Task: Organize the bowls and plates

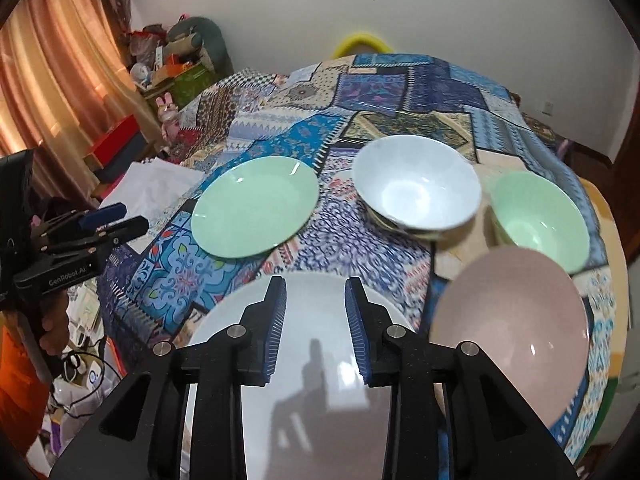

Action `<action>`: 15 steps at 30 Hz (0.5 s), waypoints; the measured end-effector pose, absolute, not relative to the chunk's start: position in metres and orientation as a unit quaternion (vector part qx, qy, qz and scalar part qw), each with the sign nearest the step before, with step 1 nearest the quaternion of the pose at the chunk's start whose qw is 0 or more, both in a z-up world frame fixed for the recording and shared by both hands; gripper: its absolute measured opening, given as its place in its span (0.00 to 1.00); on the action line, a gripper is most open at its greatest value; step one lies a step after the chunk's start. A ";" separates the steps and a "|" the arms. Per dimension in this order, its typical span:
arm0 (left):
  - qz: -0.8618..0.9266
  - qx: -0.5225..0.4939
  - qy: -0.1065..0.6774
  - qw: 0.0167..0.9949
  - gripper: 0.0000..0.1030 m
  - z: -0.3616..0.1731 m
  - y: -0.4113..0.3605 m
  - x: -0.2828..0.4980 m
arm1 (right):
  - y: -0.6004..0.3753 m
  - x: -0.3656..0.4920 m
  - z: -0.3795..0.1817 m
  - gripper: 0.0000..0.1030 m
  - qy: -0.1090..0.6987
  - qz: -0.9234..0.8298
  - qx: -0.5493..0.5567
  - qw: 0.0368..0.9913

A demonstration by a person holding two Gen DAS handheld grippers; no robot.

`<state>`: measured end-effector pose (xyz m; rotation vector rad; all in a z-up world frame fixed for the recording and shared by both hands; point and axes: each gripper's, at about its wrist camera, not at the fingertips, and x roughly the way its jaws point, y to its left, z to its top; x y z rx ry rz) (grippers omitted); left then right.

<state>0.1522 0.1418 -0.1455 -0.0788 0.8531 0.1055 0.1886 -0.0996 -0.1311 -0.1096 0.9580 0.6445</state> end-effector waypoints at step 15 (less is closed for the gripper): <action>0.056 -0.067 0.448 0.890 0.64 -0.191 0.200 0.212 | -0.036 0.239 -0.164 0.38 0.494 0.307 -0.085 0.809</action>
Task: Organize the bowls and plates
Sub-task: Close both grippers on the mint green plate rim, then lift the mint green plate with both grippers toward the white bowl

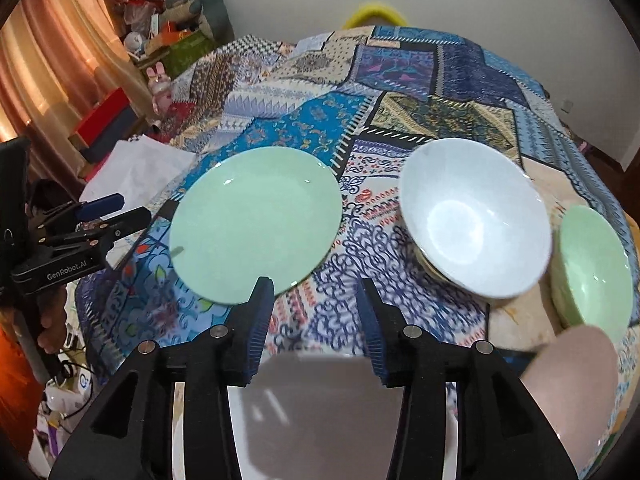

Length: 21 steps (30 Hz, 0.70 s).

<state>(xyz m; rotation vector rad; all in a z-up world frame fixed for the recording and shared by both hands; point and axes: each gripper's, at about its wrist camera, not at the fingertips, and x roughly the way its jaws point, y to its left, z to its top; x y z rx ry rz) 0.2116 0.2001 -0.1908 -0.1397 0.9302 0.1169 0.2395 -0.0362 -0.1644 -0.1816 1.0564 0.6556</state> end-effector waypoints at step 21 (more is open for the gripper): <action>0.009 -0.083 0.498 0.863 0.23 -0.245 0.226 0.272 | -0.008 0.282 -0.203 0.36 0.545 0.286 -0.096 0.782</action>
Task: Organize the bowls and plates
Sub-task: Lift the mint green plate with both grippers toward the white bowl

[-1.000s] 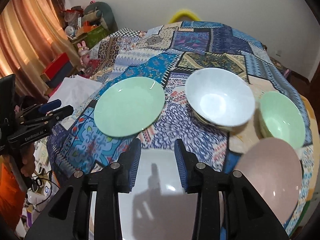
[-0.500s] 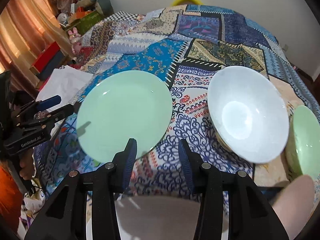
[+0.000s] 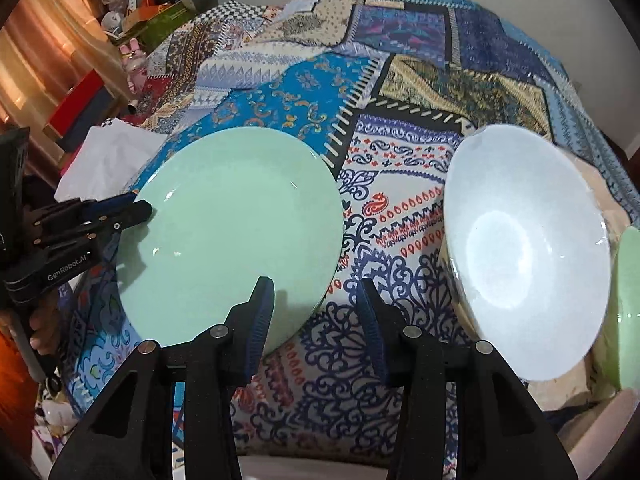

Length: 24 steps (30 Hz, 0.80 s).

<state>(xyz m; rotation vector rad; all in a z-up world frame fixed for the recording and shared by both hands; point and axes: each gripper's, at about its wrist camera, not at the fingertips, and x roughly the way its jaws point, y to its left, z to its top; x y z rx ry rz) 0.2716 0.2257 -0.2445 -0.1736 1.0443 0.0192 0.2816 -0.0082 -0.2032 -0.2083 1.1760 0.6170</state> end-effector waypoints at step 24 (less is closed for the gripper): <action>-0.025 -0.075 0.515 0.853 0.22 -0.249 0.217 0.276 | 0.003 0.290 -0.216 0.26 0.559 0.296 -0.095 0.768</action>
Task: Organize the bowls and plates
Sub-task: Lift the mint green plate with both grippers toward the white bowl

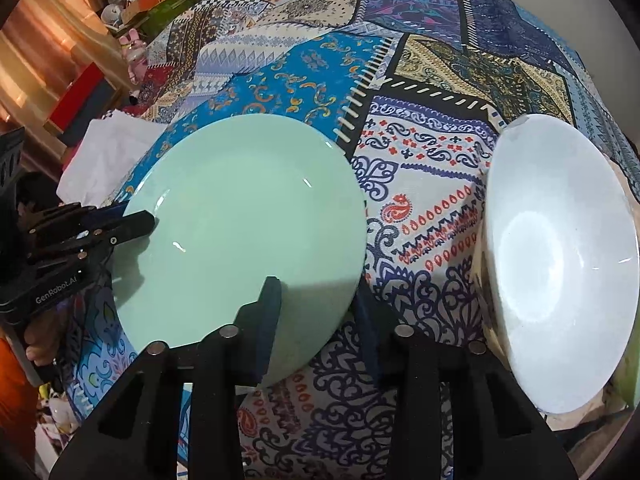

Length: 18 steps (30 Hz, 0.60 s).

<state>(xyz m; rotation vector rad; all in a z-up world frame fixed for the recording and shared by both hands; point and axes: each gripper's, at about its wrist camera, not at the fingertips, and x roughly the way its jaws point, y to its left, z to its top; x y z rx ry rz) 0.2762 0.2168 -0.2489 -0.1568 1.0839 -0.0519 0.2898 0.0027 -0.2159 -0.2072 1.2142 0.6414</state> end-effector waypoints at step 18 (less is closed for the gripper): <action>0.029 -0.050 0.497 0.866 0.22 -0.215 0.207 0.237 | -0.007 0.262 -0.192 0.19 0.540 0.321 -0.070 0.775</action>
